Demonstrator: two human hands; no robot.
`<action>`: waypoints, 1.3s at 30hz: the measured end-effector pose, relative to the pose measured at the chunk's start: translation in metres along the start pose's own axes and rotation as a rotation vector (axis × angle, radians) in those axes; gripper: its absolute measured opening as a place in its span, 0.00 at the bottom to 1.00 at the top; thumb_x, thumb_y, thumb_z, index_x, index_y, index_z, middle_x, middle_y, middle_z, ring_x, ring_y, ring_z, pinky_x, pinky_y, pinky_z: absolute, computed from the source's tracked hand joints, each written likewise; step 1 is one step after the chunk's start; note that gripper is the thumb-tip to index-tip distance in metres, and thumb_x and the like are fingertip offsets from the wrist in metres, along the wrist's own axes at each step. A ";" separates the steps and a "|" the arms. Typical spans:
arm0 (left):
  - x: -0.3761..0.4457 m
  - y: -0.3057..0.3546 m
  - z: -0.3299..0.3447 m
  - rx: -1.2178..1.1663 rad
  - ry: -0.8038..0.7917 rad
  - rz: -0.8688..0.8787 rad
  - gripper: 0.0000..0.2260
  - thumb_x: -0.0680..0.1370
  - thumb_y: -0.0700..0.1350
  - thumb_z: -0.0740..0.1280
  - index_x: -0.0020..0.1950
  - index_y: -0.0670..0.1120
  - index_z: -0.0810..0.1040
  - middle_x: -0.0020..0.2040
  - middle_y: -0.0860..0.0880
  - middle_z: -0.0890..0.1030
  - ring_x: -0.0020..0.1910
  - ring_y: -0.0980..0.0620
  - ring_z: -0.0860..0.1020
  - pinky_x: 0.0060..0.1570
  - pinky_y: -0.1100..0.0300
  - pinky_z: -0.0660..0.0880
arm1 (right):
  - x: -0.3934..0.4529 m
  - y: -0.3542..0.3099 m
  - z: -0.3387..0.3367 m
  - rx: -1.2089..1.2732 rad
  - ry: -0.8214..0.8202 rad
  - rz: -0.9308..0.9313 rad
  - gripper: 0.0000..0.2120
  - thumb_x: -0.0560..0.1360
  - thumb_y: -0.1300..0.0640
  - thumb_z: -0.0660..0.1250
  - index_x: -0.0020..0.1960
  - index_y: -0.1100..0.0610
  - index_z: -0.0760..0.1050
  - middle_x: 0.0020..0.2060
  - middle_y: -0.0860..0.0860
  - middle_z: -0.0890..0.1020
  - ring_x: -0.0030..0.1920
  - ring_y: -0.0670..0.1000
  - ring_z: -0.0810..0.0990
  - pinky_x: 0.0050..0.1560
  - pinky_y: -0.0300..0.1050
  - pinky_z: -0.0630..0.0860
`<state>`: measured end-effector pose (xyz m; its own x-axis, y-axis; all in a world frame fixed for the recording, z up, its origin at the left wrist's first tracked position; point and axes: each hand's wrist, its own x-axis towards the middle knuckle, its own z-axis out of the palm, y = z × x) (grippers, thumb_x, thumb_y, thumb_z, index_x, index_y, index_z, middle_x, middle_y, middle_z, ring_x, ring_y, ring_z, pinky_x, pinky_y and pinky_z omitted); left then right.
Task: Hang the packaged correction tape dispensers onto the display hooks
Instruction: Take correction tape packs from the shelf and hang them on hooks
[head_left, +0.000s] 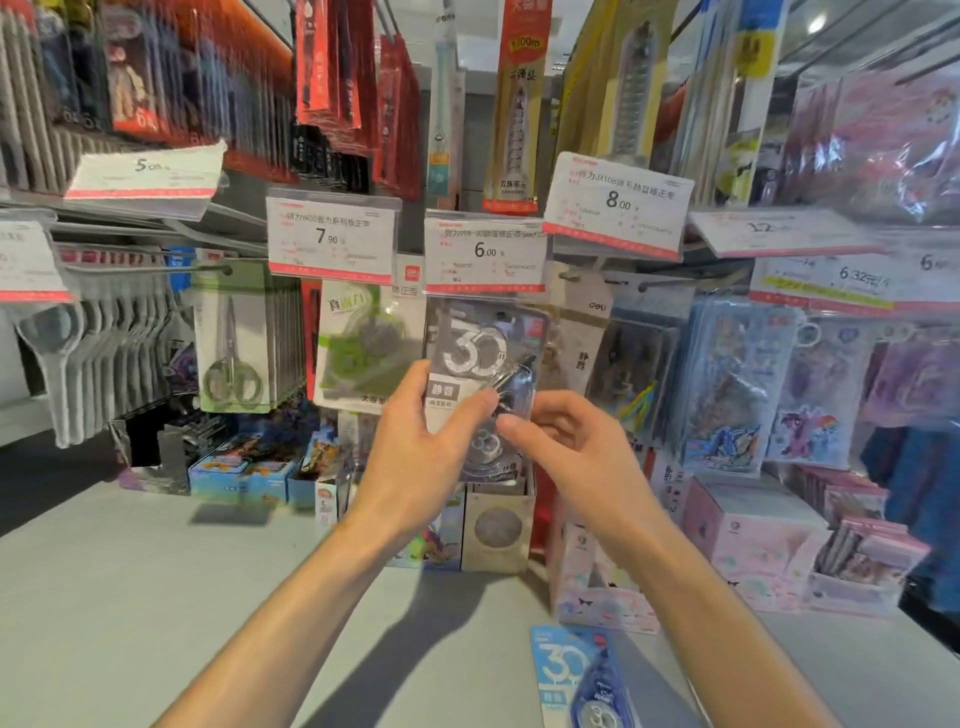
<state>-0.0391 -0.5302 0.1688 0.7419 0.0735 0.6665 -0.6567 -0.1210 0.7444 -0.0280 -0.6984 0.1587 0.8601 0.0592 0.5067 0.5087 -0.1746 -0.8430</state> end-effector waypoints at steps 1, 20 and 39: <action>0.001 0.000 0.002 0.015 -0.013 -0.007 0.07 0.80 0.46 0.72 0.55 0.54 0.78 0.47 0.61 0.84 0.47 0.65 0.81 0.46 0.69 0.73 | -0.001 0.001 -0.004 0.059 0.015 0.018 0.13 0.75 0.51 0.78 0.56 0.53 0.80 0.47 0.44 0.88 0.49 0.43 0.87 0.49 0.34 0.79; 0.018 0.051 -0.016 -0.182 0.072 0.160 0.07 0.79 0.45 0.67 0.55 0.46 0.80 0.45 0.52 0.87 0.39 0.52 0.83 0.37 0.62 0.78 | -0.007 0.012 -0.029 0.180 0.119 0.024 0.10 0.79 0.61 0.71 0.59 0.56 0.75 0.51 0.53 0.89 0.52 0.50 0.88 0.48 0.35 0.80; 0.049 0.078 -0.032 -0.236 0.095 0.066 0.09 0.84 0.47 0.66 0.46 0.45 0.77 0.32 0.48 0.84 0.26 0.51 0.81 0.25 0.65 0.72 | 0.039 -0.024 0.001 0.039 0.085 -0.121 0.13 0.79 0.51 0.73 0.60 0.42 0.73 0.49 0.41 0.88 0.52 0.39 0.85 0.49 0.31 0.77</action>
<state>-0.0585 -0.5042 0.2604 0.6875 0.1669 0.7068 -0.7251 0.1044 0.6807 -0.0066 -0.6909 0.1980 0.7866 -0.0061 0.6174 0.6114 -0.1325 -0.7802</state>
